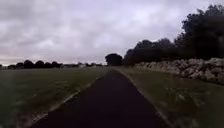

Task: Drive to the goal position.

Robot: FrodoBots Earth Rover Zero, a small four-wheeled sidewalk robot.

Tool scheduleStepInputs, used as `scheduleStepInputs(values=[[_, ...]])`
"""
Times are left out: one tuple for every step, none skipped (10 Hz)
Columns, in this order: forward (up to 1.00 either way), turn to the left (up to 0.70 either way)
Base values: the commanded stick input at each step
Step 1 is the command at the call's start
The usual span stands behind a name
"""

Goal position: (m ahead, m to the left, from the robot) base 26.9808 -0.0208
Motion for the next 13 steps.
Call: scheduleStepInputs(values=[[0.85,0.00],[0.85,0.00],[0.85,0.00],[0.85,0.00],[0.85,0.00],[0.85,0.00],[0.85,0.00],[0.85,0.00],[0.85,0.00],[0.85,0.00],[0.85,0.00],[0.85,0.00],[0.85,0.00]])
